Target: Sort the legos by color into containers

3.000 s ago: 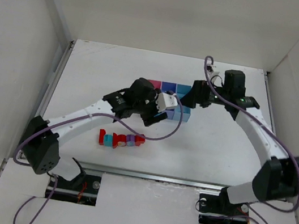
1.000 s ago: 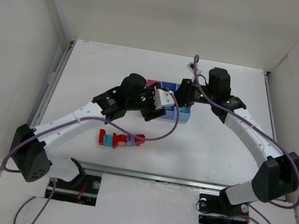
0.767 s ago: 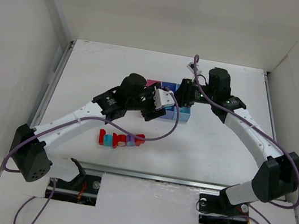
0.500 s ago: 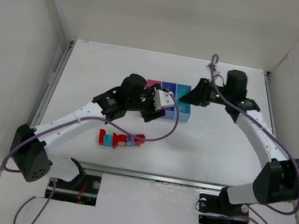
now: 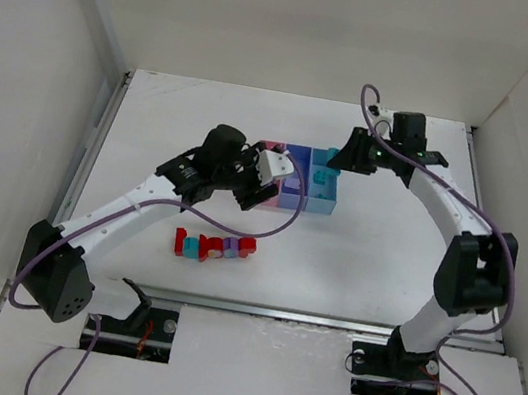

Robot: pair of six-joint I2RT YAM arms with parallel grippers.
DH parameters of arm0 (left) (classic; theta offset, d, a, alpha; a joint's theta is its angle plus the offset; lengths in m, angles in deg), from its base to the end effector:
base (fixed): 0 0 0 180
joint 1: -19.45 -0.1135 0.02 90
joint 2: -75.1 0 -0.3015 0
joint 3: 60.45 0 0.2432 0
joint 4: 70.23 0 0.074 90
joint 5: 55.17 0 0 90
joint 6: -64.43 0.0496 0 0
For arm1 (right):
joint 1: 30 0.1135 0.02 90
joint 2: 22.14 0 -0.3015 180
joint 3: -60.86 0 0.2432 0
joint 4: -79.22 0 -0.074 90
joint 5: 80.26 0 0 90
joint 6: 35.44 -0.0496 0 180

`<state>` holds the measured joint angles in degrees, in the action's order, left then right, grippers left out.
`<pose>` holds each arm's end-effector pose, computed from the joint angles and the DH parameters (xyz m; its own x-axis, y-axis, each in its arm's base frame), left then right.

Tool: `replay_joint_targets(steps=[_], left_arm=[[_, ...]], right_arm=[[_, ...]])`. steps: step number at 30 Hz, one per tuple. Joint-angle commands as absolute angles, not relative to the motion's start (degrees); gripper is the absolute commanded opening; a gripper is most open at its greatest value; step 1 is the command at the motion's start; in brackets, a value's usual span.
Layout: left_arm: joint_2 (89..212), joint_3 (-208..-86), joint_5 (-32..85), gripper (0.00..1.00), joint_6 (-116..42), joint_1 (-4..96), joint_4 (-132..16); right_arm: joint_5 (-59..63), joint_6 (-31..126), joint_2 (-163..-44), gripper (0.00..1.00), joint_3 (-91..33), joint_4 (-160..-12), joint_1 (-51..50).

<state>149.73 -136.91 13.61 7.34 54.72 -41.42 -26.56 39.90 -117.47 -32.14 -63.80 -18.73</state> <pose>0.2267 -0.1823 0.3574 0.1246 0.5322 -0.8374 0.8742 0.3403 0.3463 0.3661 0.1029 0.3316 -0.7546 0.0576 -0.6536 -0.4297 0.7094 0.5587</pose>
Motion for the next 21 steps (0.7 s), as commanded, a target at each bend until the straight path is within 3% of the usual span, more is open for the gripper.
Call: replay_joint_targets(steps=[1,4,5,8,13,17,21], left_arm=[[148.8,-137.7,12.4,0.00,6.6,54.9,-42.4],[148.8,-137.7,13.0,0.00,6.0,54.9,-42.4],[148.8,-137.7,13.0,0.00,5.5,54.9,-42.4],[149.4,-137.7,13.0,0.00,5.5,54.9,-42.4],[149.9,-138.2,13.0,0.00,5.5,54.9,-42.4],[149.9,-138.2,12.4,0.00,5.5,54.9,-42.4],[149.3,-138.7,11.3,0.00,5.5,54.9,-43.0]], right_arm=[[-19.5,39.7,-121.4,0.07,-36.9,-61.5,-18.7],[-18.6,40.2,-125.1,0.19,-39.2,-60.3,-18.7],[-18.6,41.1,-126.2,0.36,-40.3,-59.7,-18.1],[-20.3,42.4,-127.0,0.66,-42.0,-58.6,-16.9],[-20.3,43.0,-125.4,0.95,-42.0,-58.5,-16.9],[-22.7,43.6,-122.0,0.95,-41.3,-58.5,-16.9],[-37.6,43.6,-115.1,0.95,-36.7,-63.5,-16.4]])
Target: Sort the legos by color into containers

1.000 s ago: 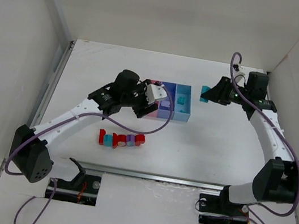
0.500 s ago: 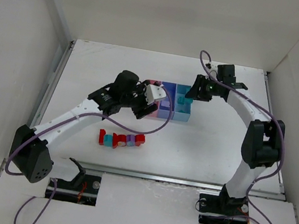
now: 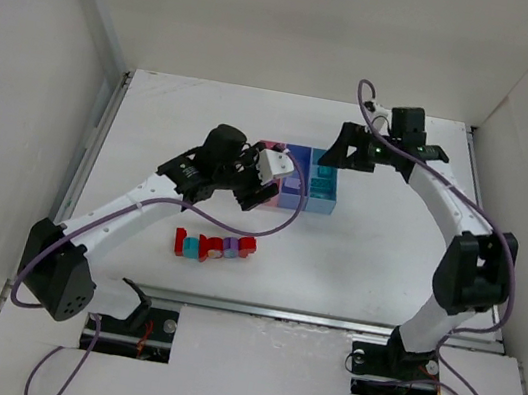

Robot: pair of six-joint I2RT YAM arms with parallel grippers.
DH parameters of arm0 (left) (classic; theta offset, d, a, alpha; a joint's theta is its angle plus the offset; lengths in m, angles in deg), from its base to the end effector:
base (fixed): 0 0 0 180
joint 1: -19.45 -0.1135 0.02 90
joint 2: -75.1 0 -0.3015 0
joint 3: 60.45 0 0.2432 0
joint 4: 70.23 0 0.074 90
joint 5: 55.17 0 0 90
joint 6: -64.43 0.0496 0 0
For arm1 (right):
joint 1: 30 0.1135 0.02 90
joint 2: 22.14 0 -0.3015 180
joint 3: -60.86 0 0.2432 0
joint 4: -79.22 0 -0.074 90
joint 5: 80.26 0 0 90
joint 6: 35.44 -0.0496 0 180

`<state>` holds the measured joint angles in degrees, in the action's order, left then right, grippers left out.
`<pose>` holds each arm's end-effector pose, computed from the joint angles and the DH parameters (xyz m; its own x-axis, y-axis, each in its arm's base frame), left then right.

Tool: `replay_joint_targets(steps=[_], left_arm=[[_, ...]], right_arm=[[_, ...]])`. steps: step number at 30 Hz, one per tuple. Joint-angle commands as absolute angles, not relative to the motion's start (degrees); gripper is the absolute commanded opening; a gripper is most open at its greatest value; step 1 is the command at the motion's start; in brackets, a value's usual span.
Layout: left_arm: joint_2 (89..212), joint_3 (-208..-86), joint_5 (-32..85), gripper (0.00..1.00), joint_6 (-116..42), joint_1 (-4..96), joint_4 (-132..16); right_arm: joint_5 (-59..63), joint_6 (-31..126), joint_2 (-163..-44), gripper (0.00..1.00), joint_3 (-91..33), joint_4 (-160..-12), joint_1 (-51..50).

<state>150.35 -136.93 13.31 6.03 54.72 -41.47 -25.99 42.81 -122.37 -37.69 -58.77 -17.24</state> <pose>0.2286 -0.1840 0.3548 0.0992 0.5269 -0.8441 0.8815 0.3471 0.3202 0.3830 0.1164 0.3241 -0.7800 -0.0071 -0.6258 -0.4415 0.7149 0.5422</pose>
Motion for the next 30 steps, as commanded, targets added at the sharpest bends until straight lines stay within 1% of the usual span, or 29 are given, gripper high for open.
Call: replay_joint_targets(steps=[1,3,4,5,8,13,14,17,18,21,26,28,29,30], left_arm=[[149.3,-138.7,10.7,0.00,5.5,54.9,-43.7],[148.8,-138.7,10.7,0.00,5.5,54.9,-44.5],[148.8,-139.3,10.7,0.00,5.5,54.9,-45.2],[148.8,-139.3,10.0,0.00,5.5,54.9,-45.2],[149.5,-140.5,10.0,0.00,5.5,55.4,-45.2],[149.5,-140.5,10.0,0.00,5.5,55.4,-45.8],[149.5,-140.5,10.0,0.00,5.5,55.9,-45.8],[149.5,-140.5,10.0,0.00,5.5,55.9,-45.8],[149.5,-140.5,10.0,0.00,5.5,55.9,-45.8],[149.5,-141.0,10.0,0.00,5.5,55.9,-45.8],[149.5,-141.0,10.0,0.00,5.5,55.9,-45.8],[149.5,-141.0,10.0,0.00,5.5,55.9,-46.3],[149.5,-141.0,10.0,0.00,5.5,55.9,-46.3],[149.5,-141.0,10.0,0.00,5.5,55.9,-46.3]], right_arm=[[-39.5,42.6,-113.8,0.96,-35.3,-66.4,-15.7],[-42.3,38.6,-110.7,0.98,-32.1,-69.4,-13.9],[-44.3,36.9,-110.0,0.99,-31.1,-71.4,-11.2],[-44.9,35.6,-109.4,0.99,-30.4,-74.3,-9.8],[-44.9,32.2,-110.1,0.99,-31.0,-75.2,-5.1],[-44.2,30.4,-113.2,0.99,-32.3,-75.8,-2.6],[-46.1,30.4,-113.8,0.99,-32.3,-75.8,-2.6],[-46.1,29.9,-115.1,0.99,-33.6,-75.8,-1.1],[-44.8,29.9,-115.1,0.99,-33.6,-75.8,-0.4],[-43.1,28.5,-116.3,0.99,-34.1,-75.8,-0.4],[-43.8,28.0,-117.6,0.99,-34.1,-75.8,0.2],[-45.9,28.0,-118.1,0.94,-34.8,-75.8,0.8],[-46.4,28.0,-118.1,0.84,-34.8,-75.8,1.3],[-46.4,28.0,-118.1,0.77,-35.3,-75.8,1.3]])
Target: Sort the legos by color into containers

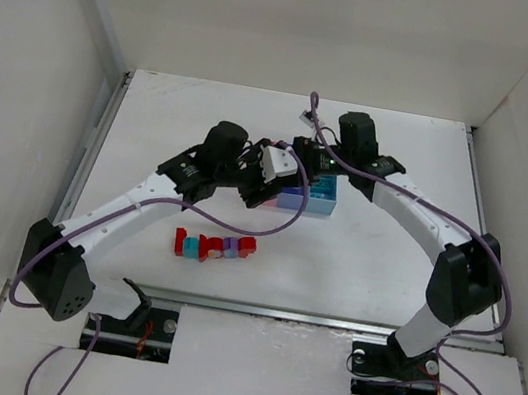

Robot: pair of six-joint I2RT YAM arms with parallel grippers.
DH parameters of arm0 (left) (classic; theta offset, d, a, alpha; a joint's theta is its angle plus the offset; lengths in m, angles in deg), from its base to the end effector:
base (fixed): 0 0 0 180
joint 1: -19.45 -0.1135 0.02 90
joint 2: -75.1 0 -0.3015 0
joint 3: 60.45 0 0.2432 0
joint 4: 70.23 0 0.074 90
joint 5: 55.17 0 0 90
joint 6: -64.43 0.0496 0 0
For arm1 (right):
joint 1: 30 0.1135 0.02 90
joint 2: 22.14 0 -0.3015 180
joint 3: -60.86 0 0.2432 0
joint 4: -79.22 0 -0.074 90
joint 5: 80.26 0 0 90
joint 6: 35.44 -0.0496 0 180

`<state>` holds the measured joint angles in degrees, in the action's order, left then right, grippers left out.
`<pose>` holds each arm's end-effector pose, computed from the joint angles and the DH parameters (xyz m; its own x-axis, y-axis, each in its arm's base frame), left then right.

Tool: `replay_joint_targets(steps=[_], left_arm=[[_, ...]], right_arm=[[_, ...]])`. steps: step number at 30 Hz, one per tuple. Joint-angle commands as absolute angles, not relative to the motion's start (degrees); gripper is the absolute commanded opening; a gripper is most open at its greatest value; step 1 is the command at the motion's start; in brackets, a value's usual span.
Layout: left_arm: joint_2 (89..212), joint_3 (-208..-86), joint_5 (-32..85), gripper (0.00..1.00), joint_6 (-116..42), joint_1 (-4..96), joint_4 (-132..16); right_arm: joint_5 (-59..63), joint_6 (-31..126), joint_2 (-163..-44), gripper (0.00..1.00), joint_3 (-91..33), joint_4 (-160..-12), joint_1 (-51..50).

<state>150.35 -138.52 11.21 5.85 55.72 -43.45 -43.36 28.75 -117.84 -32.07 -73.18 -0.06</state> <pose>0.2263 -0.1907 0.3685 0.1570 0.4772 -0.8647 0.8851 0.3203 0.3375 0.3116 0.2252 0.3493 -0.7852 -0.1506 -0.6007 -0.6173 0.2683 0.7396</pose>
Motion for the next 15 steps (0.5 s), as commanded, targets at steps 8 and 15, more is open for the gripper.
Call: replay_joint_targets(steps=[8,15], left_arm=[[149.5,-140.5,13.3,0.22,5.5,55.9,-46.3],[146.4,-139.1,11.8,1.00,12.2,55.9,-40.7]], right_arm=[[-46.4,28.5,-118.1,0.10,-34.2,-75.8,0.8],[-46.4,28.5,-116.4,0.00,-33.0,-75.8,-2.2]])
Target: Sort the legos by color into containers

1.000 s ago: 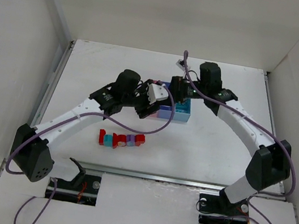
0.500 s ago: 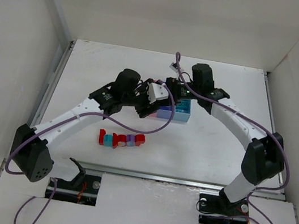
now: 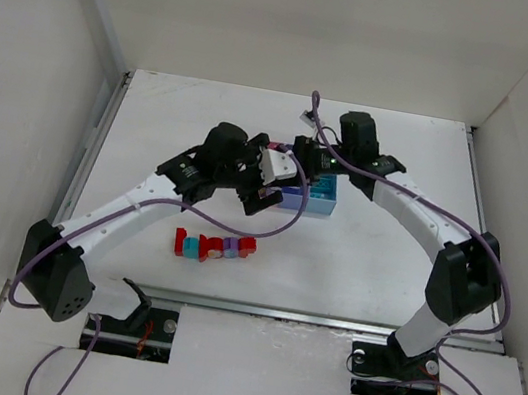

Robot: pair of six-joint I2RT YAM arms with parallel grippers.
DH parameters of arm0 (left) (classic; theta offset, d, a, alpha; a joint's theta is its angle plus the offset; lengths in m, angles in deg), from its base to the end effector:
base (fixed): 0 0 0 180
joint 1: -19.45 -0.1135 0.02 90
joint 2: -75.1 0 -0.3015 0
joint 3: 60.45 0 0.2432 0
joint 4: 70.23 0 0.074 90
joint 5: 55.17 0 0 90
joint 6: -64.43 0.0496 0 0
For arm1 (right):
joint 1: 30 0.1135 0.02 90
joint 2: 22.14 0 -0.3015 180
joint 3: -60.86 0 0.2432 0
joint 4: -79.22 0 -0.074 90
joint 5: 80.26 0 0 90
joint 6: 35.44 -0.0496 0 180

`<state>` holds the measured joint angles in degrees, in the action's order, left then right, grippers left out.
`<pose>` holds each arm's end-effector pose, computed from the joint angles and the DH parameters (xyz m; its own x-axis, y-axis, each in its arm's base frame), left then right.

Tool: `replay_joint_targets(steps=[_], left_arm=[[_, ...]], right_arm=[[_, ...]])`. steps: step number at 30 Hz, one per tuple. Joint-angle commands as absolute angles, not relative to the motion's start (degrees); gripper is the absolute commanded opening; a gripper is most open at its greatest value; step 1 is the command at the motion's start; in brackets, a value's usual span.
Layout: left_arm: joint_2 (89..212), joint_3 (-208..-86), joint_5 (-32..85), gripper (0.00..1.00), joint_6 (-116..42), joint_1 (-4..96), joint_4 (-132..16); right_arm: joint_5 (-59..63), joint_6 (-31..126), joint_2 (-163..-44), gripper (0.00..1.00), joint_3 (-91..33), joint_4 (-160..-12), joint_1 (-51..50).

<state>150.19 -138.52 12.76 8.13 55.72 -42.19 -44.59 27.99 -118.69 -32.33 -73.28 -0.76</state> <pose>0.2260 -0.1889 0.3667 0.1723 0.5113 -0.8419 0.8739 0.3151 0.3702 0.3167 0.2235 0.3460 -0.7999 -0.1489 -0.5814 -0.5988 0.2625 0.7567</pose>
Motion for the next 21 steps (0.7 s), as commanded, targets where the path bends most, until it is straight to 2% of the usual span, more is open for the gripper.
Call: replay_joint_targets(steps=[1,4,17,21], left_arm=[[145.4,-136.6,11.8,1.00,13.1,55.9,-41.3],[143.0,-133.4,11.8,1.00,13.6,55.9,-45.5],[146.5,-135.2,12.9,1.00,9.8,55.9,-50.1],[147.8,-135.8,16.5,1.00,10.5,55.9,-50.6]], right_arm=[[-46.4,28.5,-116.4,0.00,-32.4,-75.8,-2.2],[-47.0,28.5,-115.8,0.00,-32.4,-75.8,-2.8],[-47.0,28.5,-115.8,0.00,-32.4,-75.8,-1.6],[-47.5,28.5,-115.3,0.00,-32.4,-75.8,-1.0]])
